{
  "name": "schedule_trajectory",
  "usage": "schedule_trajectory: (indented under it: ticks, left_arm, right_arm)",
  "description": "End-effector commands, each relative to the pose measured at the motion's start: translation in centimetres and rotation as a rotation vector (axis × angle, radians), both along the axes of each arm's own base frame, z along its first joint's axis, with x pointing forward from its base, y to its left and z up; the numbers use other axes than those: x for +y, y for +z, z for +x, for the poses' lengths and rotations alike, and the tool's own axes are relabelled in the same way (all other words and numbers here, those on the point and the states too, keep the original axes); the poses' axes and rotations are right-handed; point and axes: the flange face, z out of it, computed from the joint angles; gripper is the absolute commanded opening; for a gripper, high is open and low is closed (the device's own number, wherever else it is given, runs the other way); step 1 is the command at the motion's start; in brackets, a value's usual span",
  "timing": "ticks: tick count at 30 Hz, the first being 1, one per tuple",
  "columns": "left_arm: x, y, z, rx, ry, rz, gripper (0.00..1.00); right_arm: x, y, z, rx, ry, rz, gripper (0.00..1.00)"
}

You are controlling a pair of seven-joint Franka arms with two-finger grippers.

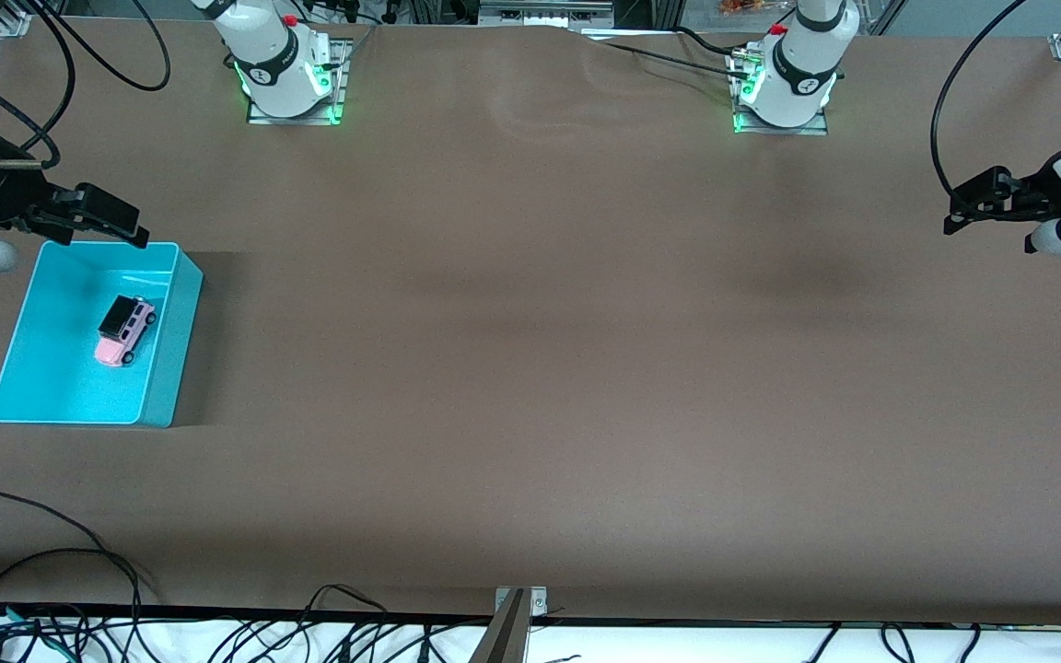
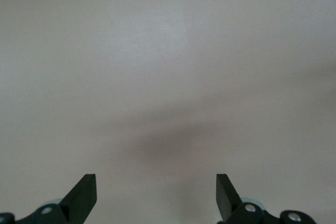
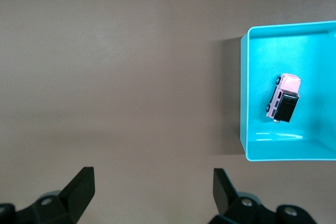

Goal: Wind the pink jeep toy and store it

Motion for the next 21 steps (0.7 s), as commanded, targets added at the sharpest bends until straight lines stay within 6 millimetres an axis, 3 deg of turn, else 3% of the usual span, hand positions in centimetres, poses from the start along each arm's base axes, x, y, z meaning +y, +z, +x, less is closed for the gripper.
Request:
schedule_trajectory:
  ticks: [1, 21]
  left_arm:
    - [-0.17, 0.58, 0.33, 0.003, 0.011, -0.019, 1.00]
    - [-0.17, 0.58, 0.33, 0.003, 0.011, -0.019, 1.00]
  right_arm:
    - [0.09, 1.01, -0.48, 0.005, 0.001, 0.020, 1.00]
    - [-0.13, 0.87, -0.42, 0.009, -0.001, 0.038, 1.00]
